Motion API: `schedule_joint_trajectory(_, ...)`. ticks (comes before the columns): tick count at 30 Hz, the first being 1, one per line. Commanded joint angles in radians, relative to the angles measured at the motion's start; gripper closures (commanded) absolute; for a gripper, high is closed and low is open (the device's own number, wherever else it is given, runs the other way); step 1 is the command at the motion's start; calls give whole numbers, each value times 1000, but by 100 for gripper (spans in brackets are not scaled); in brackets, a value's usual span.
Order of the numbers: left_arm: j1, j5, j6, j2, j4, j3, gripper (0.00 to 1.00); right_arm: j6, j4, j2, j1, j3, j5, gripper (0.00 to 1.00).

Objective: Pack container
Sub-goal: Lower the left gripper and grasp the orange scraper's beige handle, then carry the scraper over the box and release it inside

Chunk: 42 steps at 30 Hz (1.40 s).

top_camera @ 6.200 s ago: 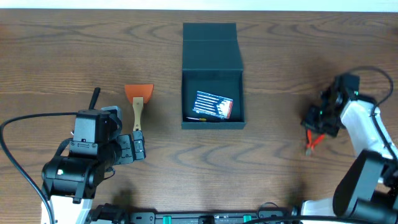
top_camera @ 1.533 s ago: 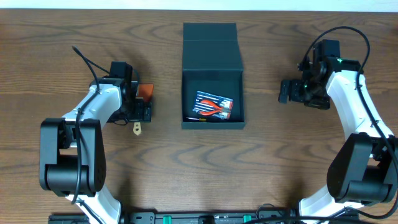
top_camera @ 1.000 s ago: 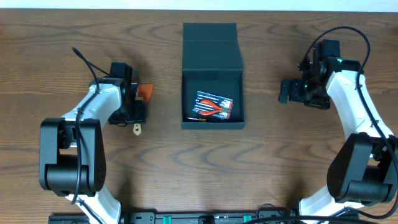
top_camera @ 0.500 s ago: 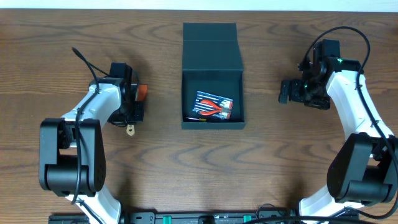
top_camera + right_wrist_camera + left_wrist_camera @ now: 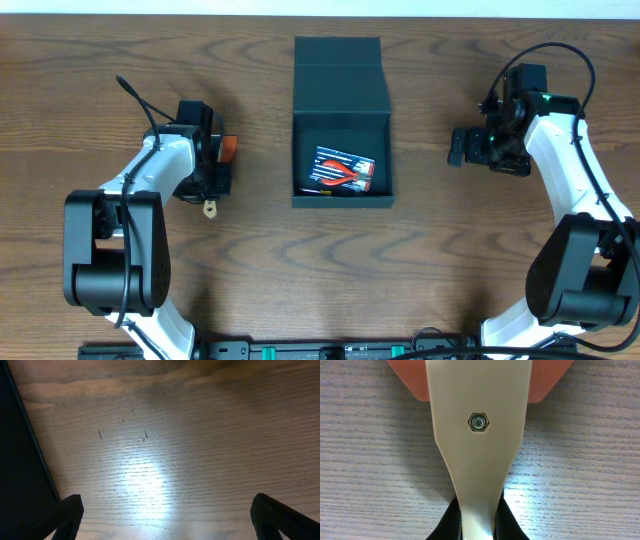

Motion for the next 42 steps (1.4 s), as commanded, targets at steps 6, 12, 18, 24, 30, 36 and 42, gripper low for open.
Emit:
schedule_joint_trajectory(6, -8, 3, -6, -37, -123, 37, 94, -10, 0, -1, 9, -3, -8, 1)
schedule_joint_trajectory(12, -47, 3, -5, -204, -199, 102, 94, -10, 1, -1, 9, -3, -8, 1)
schedule_joint_trajectory(18, -127, 7, 63, -386, -211, 163, 94, -9, -7, -1, 9, -3, -8, 1)
schedule_joint_trajectory(24, -319, 7, 427, -495, -128, 182, 94, -10, -10, -1, 10, -3, -8, 1)
schedule_joint_trajectory(30, -494, 6, 839, -467, 40, 182, 94, -10, -10, -1, 10, -3, -8, 1)
schedule_joint_trajectory(36, -530, 7, 848, -335, 191, 182, 94, -10, -16, -1, 9, -3, -8, 1)
schedule_joint_trajectory(42, -529, 6, 848, -174, 200, 182, 94, -21, -23, -1, 9, -3, -8, 1)
